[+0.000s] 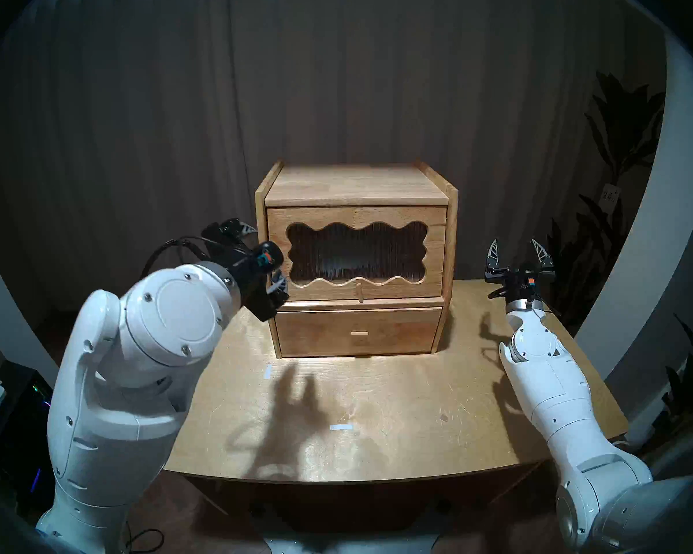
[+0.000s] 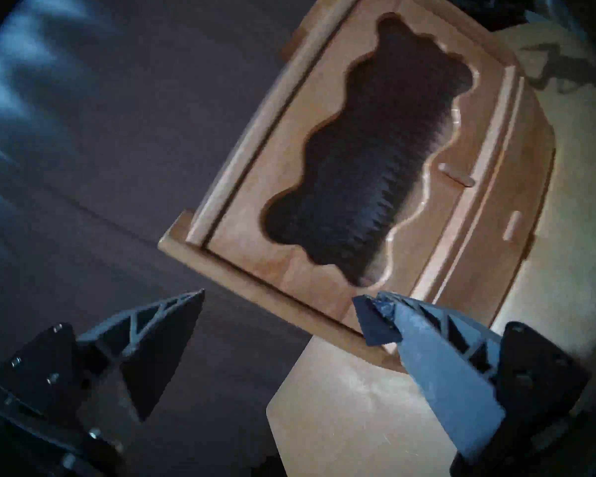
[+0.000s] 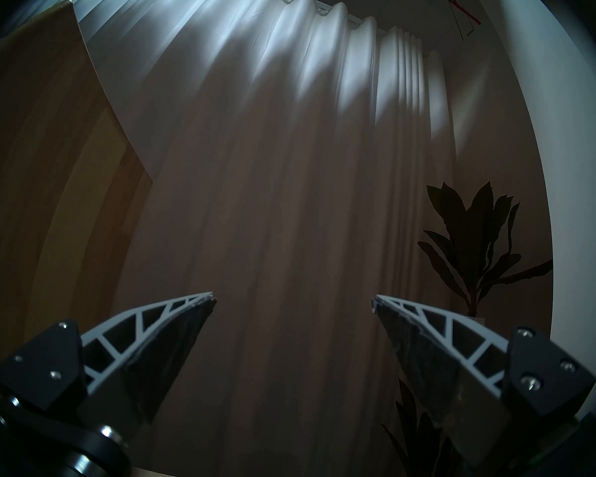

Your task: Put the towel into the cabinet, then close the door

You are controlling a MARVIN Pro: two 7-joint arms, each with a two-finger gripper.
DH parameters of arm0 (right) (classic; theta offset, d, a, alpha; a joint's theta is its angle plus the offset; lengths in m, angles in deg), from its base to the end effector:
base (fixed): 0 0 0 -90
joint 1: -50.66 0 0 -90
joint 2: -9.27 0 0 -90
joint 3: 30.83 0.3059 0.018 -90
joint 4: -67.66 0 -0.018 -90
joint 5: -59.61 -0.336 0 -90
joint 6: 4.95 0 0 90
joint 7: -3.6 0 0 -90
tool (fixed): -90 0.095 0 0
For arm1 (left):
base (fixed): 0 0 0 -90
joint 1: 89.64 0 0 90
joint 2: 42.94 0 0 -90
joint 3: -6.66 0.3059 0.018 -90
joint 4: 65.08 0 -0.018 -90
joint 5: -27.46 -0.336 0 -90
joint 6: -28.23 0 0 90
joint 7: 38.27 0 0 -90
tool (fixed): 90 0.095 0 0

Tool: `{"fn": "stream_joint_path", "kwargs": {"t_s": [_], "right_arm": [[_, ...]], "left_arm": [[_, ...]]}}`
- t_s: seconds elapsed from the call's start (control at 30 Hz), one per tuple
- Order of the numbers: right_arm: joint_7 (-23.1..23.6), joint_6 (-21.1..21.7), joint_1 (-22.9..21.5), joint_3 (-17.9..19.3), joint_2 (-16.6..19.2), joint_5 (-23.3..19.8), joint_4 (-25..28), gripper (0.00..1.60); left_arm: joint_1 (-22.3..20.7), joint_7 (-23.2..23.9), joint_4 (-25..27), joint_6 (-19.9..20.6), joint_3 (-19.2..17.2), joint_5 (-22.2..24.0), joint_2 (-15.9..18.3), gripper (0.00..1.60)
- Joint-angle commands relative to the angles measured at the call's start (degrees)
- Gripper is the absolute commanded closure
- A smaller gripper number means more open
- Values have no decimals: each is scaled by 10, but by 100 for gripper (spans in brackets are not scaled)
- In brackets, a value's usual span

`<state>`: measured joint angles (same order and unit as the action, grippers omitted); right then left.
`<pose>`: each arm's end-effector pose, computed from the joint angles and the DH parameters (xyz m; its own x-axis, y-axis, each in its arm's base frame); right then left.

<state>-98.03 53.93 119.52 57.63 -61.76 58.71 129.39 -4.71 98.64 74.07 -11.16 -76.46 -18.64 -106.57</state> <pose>0.5332 -0.1636 -0.2738 -0.3884 0.3107 0.8675 -0.2772 -0.9372 0.2115 0.3463 -0.0084 -0.0718 0.0657 -0.8128 0.5789 -0.2631 -0.5737 -0.7756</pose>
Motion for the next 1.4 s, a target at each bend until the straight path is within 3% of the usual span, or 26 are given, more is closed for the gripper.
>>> {"fn": "stream_joint_path", "kwargs": {"t_s": [0.0,0.27,0.57,0.93,1.37], "right_arm": [[5,-3,-12,5,8,-4,9,0],[17,-2,-11,4,6,-16,9,0],[18,0,-22,10,-8,-39,10,0],[15,-2,-29,25,-22,-69,18,0],[16,8,5,25,-33,-89,16,0]], "left_arm": [[-25,-18,8,32,-87,36,-54,0],[-45,-40,-19,44,-161,83,-104,0],[-54,-58,-125,32,-219,142,-162,0],[-88,-73,-235,-46,-279,245,-234,0],[-99,-94,-276,-169,-331,354,-278,0]]}}
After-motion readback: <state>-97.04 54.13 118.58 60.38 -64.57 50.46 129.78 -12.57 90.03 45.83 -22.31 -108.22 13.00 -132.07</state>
